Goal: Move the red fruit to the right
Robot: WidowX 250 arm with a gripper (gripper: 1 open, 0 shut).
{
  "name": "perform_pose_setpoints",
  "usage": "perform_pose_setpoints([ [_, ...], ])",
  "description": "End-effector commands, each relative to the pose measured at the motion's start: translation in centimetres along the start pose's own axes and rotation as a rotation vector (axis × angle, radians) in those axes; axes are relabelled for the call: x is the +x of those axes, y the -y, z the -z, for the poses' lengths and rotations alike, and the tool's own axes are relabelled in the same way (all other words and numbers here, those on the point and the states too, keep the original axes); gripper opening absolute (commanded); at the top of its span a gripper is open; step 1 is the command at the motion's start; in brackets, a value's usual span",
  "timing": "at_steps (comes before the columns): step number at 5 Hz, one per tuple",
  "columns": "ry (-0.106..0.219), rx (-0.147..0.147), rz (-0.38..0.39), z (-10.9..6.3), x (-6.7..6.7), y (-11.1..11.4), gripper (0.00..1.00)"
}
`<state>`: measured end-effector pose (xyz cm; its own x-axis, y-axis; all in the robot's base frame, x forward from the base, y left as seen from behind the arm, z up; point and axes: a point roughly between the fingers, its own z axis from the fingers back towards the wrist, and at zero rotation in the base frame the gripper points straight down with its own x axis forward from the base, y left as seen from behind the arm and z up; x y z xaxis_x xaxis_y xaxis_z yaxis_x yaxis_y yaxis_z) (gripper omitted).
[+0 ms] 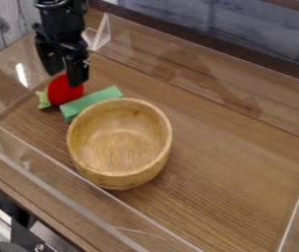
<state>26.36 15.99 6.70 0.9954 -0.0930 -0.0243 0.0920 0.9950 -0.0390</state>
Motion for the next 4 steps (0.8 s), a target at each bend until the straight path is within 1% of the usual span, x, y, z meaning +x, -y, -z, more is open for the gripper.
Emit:
perform_pose_setpoints([
  [1, 0.049, 0.04, -0.022, -1.0, 1.2, -1.7, 1.0],
  [4, 0.043, 0.04, -0.053, 0.2, 2.6, -3.9, 1.0],
])
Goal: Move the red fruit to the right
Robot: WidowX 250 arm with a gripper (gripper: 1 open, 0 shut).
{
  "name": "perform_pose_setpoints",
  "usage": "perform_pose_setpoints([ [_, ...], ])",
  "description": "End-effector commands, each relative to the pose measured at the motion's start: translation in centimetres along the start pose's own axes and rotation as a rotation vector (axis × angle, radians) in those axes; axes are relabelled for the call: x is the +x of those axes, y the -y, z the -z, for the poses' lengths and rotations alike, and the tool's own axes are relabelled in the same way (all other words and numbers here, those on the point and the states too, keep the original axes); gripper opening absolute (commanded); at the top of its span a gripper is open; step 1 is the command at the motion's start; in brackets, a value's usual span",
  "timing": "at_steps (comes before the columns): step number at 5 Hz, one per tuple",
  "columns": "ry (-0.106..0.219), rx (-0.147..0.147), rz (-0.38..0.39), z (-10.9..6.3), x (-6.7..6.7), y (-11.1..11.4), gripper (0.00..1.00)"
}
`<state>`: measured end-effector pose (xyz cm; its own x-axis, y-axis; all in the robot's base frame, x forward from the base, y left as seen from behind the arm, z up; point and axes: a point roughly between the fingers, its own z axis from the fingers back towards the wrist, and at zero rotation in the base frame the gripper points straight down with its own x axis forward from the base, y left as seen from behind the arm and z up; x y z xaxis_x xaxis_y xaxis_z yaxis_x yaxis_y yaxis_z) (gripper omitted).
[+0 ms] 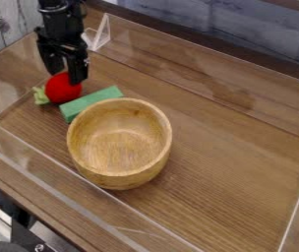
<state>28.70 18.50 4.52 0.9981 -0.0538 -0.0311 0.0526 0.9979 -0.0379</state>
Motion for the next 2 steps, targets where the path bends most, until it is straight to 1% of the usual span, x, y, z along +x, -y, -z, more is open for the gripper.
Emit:
perform_pose_setpoints([
  [1, 0.043, 0.037, -0.017, -1.43, 0.68, -1.41, 1.0],
  [2, 0.039, 0.032, -0.023, -1.21, 0.78, -1.55, 1.0],
])
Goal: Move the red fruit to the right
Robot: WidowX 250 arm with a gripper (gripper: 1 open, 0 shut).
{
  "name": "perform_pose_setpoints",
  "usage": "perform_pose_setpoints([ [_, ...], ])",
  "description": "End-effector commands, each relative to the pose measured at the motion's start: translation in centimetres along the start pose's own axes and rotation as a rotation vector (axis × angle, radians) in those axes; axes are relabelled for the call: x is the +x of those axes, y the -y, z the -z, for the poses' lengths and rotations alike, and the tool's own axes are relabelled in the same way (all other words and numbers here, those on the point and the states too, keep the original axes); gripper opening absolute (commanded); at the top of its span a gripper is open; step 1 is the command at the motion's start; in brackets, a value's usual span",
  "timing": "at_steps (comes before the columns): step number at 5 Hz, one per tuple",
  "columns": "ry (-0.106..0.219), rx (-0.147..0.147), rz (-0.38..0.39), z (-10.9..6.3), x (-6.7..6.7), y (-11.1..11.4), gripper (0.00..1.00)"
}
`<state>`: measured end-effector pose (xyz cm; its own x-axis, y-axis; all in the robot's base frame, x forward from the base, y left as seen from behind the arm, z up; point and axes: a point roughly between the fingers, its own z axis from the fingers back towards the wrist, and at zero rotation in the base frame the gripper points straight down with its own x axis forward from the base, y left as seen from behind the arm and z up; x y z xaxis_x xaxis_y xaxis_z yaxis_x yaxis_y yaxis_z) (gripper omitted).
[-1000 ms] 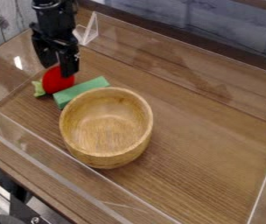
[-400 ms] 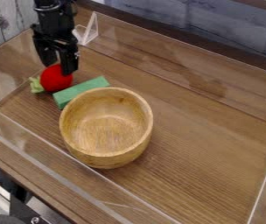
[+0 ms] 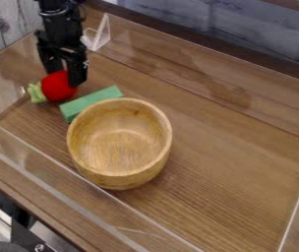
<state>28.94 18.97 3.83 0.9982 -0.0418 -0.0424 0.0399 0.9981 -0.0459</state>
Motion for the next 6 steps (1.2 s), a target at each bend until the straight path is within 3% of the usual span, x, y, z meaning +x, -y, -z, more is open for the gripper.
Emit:
perform_pose_setpoints([
  [1, 0.047, 0.036, -0.016, -1.8, 0.6, -1.1, 1.0],
  [5, 0.036, 0.025, -0.033, -1.4, 1.1, -1.1, 1.0],
  [6, 0.05, 0.028, -0.052, -2.6, 1.0, -0.8, 0.0],
])
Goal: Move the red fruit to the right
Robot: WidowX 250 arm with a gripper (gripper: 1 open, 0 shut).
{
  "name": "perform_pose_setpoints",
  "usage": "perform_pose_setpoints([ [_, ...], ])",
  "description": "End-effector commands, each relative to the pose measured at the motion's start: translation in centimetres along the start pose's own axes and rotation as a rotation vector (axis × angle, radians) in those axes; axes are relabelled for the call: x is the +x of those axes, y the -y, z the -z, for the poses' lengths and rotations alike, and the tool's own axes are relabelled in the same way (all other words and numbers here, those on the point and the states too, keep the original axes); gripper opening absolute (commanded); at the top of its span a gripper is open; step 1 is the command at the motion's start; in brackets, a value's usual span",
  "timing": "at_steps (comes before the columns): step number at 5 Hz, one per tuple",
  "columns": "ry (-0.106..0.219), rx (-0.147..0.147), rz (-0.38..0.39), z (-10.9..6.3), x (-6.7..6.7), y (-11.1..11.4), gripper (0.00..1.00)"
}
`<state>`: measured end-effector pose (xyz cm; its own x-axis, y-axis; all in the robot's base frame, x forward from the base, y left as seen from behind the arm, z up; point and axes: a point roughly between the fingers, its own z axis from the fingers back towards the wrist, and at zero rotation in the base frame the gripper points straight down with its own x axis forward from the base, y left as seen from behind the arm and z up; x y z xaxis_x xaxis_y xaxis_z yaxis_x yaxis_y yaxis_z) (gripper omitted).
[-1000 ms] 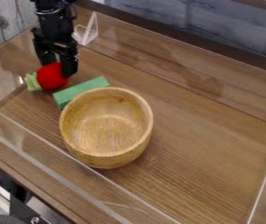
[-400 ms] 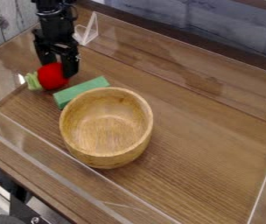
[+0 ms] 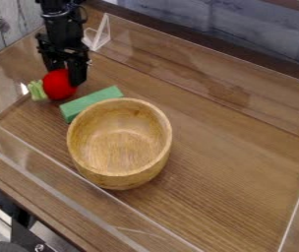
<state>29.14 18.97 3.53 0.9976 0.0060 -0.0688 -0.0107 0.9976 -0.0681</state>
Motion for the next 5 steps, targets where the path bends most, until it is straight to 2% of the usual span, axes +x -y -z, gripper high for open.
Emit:
perform_pose_setpoints([
  [1, 0.109, 0.055, -0.027, -5.4, 0.7, 0.1, 0.0],
  [2, 0.146, 0.057, -0.047, -8.2, 0.8, 1.9, 0.0],
  [3, 0.157, 0.035, -0.029, -9.4, 0.9, 5.4, 0.0],
  [5, 0.15, -0.003, 0.094, -9.4, 1.3, 14.0, 0.0],
])
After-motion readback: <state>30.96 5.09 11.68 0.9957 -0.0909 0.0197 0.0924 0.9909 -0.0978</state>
